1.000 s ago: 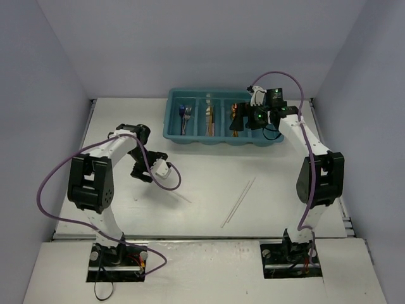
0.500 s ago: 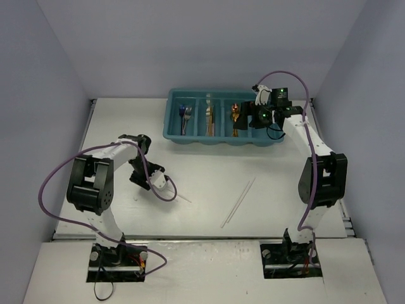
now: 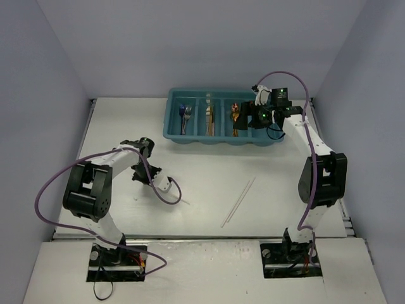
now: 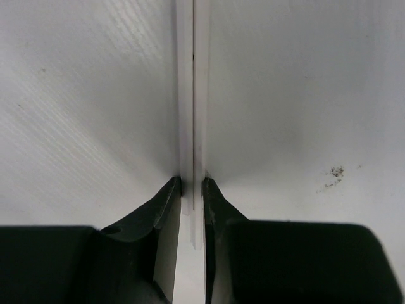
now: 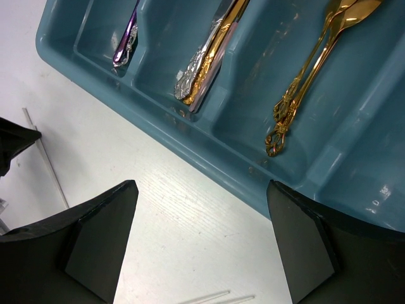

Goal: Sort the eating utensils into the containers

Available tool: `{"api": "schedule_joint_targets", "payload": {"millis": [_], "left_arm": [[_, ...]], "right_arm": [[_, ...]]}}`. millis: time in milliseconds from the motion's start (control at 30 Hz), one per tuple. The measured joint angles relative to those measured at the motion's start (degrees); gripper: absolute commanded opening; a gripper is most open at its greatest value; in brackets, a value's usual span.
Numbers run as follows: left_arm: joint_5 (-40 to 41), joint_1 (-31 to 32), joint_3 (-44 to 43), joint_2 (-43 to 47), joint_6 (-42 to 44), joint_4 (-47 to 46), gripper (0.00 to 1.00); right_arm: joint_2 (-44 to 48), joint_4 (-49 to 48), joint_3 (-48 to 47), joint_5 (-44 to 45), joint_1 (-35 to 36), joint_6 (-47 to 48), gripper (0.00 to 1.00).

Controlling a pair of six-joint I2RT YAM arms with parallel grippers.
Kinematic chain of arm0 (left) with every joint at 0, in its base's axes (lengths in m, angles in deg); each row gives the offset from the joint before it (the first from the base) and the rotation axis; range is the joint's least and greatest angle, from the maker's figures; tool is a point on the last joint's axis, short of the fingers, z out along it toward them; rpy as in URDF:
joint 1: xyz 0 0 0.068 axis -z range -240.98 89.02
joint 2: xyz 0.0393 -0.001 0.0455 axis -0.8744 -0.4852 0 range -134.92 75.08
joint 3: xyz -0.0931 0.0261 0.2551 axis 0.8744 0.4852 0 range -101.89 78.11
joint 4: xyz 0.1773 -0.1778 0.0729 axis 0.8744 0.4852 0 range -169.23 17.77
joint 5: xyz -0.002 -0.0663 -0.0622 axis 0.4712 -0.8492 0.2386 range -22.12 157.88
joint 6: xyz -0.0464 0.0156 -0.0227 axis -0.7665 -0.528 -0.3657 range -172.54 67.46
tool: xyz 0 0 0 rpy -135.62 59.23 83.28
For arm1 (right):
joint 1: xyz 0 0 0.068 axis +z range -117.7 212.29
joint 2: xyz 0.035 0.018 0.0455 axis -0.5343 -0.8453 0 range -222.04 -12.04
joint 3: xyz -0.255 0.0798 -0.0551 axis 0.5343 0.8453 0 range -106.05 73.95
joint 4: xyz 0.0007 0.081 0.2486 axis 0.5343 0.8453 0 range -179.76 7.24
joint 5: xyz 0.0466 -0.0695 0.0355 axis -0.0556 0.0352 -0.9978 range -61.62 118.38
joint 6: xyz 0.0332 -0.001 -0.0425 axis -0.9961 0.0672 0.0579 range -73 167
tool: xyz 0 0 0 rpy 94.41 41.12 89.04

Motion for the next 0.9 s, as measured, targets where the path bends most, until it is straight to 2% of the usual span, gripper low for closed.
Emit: {"api": "schedule_joint_targets", "payload": {"millis": [333, 600, 900], "left_arm": [[-5.6, 0.8, 0.7, 2.4, -11.6, -4.3, 0.0], [-11.4, 1.0, 0.5, 8.9, -24.9, -4.1, 0.0], [-14.2, 1.0, -3.2, 8.7, -42.0, -3.5, 0.0]], "right_arm": [[1.3, 0.1, 0.6, -0.6, 0.0, 0.1, 0.82], [3.1, 0.1, 0.6, -1.0, -0.1, 0.1, 0.84], [7.7, -0.1, 1.2, -4.2, -0.8, 0.0, 0.89]]}}
